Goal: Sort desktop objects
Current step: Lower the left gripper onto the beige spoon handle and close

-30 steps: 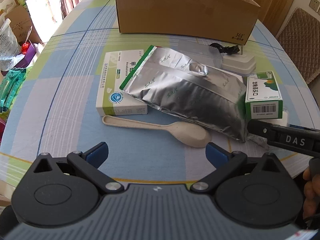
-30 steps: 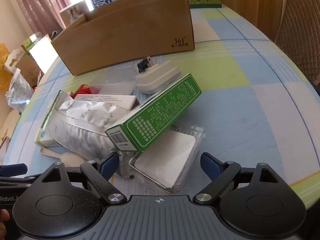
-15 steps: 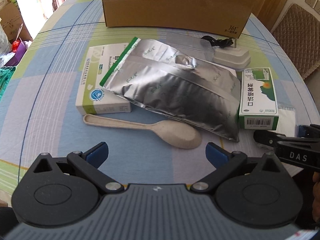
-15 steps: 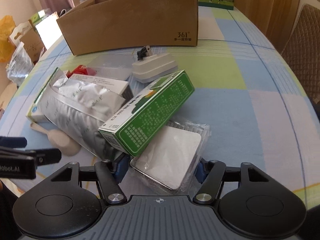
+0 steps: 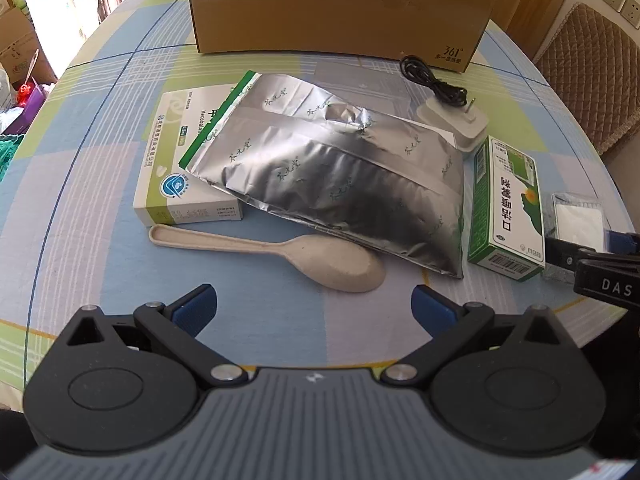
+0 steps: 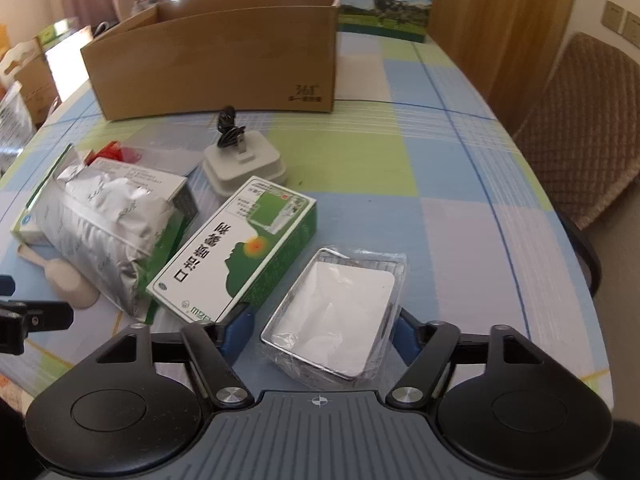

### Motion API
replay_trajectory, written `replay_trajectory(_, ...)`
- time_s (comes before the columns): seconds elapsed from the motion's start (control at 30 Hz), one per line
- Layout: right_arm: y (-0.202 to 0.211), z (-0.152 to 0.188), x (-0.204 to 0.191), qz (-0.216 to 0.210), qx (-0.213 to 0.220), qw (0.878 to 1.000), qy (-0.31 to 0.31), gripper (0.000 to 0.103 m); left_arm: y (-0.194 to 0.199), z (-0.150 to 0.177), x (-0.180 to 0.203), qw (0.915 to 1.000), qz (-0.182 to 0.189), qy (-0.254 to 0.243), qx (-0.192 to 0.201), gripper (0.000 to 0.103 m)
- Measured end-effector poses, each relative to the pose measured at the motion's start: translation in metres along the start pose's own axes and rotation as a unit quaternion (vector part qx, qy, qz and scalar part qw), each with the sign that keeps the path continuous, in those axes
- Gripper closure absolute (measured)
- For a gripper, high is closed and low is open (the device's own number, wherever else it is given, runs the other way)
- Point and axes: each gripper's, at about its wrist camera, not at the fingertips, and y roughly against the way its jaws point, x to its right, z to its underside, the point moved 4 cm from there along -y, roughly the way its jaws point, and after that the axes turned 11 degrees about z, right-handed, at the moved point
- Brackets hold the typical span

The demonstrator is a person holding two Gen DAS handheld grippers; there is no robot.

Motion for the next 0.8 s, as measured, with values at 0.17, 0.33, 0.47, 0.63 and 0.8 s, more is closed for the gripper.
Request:
replay_trajectory(0.17,0.004,0.004,0.003,0.005,-0.012,0.999,-0.034,0.028,-0.001,0.0,0.001,1.0,-0.001,0.002,0.0,0.001)
replay_trajectory(0.33,-0.003,0.005,0.005,-0.004,-0.024,0.999,-0.023,0.042,-0.002,0.0,0.0,1.0,0.0,0.003,0.0,0.001)
replay_trajectory(0.47,-0.005,0.001,0.007,-0.003,-0.016,1.0,0.025,0.043,-0.002,-0.001,0.0,1.0,0.001,0.004,0.0,0.001)
replay_trajectory(0.63,-0.006,0.0,0.012,0.006,-0.015,1.0,0.01,0.032,-0.005,-0.002,-0.001,0.9999,-0.002,0.016,0.006,0.001)
replay_trajectory(0.8,-0.004,0.001,0.015,0.012,-0.01,0.999,-0.032,0.027,-0.006,-0.004,-0.001,0.9991,-0.004,0.04,0.015,0.001)
